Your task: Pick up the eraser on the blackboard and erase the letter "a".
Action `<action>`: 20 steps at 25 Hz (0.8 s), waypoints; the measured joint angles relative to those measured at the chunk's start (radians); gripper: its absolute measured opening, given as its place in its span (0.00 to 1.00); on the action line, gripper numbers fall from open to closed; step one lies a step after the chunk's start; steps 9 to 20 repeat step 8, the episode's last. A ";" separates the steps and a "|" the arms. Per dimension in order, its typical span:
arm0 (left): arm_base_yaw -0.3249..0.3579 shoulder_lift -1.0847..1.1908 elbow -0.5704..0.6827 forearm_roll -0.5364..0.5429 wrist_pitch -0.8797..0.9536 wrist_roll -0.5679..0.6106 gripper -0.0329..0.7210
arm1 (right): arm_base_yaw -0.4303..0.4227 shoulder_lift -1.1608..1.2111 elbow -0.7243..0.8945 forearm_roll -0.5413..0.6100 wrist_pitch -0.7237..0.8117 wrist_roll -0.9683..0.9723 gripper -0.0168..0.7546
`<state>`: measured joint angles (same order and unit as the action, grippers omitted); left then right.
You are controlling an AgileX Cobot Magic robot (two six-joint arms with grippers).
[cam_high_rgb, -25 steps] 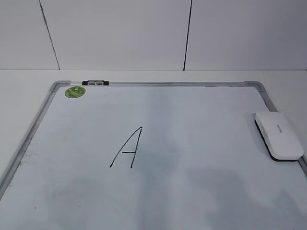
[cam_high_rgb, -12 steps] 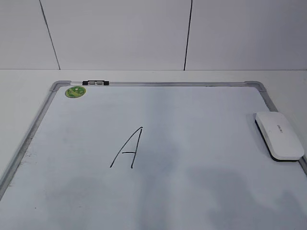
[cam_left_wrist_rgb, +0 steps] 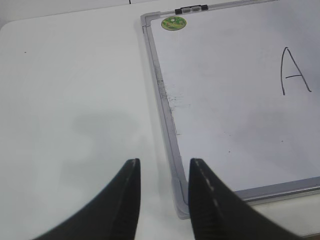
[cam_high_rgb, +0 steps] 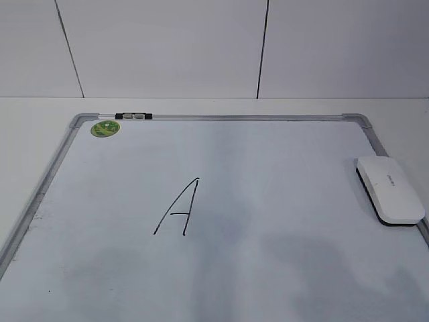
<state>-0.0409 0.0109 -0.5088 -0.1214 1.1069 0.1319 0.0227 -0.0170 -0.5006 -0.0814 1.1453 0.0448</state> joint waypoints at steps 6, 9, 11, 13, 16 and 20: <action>0.000 0.000 0.000 0.000 0.000 0.000 0.37 | 0.000 0.000 0.000 0.000 0.000 0.000 0.79; 0.000 0.000 0.000 0.000 0.000 0.000 0.37 | 0.000 0.000 0.000 0.000 0.000 0.000 0.79; 0.000 0.000 0.000 0.000 0.000 0.000 0.37 | 0.000 0.000 0.000 0.000 0.000 0.000 0.79; 0.000 0.000 0.000 0.000 0.000 0.000 0.37 | 0.000 0.000 0.000 0.000 0.000 0.000 0.79; 0.000 0.000 0.000 0.000 0.000 0.000 0.37 | 0.000 0.000 0.000 0.000 0.000 0.000 0.79; 0.000 0.000 0.000 0.000 0.000 0.000 0.37 | 0.000 0.000 0.000 0.000 0.000 0.000 0.79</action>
